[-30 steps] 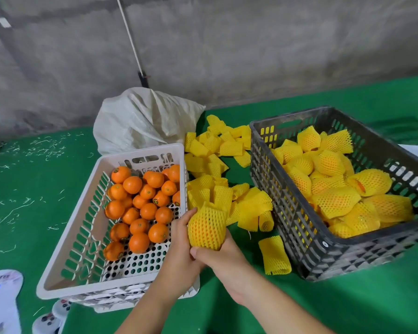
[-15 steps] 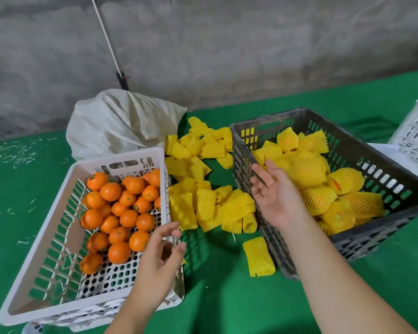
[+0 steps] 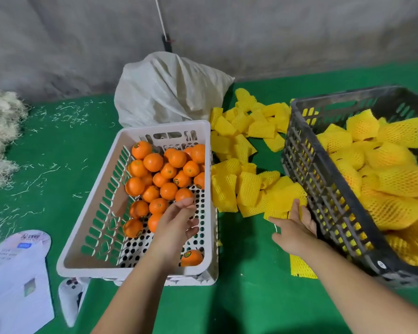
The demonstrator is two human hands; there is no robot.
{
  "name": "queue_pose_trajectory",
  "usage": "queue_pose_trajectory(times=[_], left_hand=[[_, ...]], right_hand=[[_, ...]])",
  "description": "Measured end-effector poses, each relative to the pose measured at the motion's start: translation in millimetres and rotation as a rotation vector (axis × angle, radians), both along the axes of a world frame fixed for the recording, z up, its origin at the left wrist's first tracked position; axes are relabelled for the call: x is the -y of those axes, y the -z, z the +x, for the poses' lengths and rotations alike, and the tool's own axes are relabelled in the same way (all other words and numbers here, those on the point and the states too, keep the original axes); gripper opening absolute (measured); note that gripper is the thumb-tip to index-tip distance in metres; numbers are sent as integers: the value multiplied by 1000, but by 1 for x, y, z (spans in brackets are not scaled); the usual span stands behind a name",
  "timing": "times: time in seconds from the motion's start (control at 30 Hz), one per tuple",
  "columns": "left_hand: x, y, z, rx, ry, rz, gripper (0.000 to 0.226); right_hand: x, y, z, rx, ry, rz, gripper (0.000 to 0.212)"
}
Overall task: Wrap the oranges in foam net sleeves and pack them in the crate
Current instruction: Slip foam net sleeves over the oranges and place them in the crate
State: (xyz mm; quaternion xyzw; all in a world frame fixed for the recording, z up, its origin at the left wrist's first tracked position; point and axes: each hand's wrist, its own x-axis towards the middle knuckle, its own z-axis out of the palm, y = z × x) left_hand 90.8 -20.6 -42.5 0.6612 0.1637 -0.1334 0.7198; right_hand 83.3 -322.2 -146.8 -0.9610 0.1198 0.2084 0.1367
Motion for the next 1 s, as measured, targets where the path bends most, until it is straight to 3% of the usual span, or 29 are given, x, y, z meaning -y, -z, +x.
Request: queue_pose_trajectory(times=[0.1,0.23,0.33,0.43,0.53,0.6,0.7,0.77,0.9,1.0], left_hand=[[-4,10,40,-69,154,312,38],[-3,46,89,4,559,1081,73],[-3,70,107,-60,782,1338,93],[2,91,104,12,802,1573,105],[6,96,107,44,795,1677,92],[3,95,112,19,750,1665,83],[-1,95,116,60,688,1615,72],[-2,97,112,94,662,1651,79],[-5,101,108,-5,690,1689,87],[-14,98,109,-35,730,1676,100]], right_hand=[[3,7,19,-115,-72,-43,64],[-1,9,32,-13,-9,-6,63],[-12,1,28,278,84,83,52],[-26,-14,22,646,192,291,28],[-39,-34,21,667,341,668,24],[-50,-45,18,638,448,797,29],[-64,-56,16,582,501,972,73],[-71,-60,13,549,445,1063,82],[-82,-65,1,564,311,1119,58],[-85,-66,-13,533,376,1137,37]])
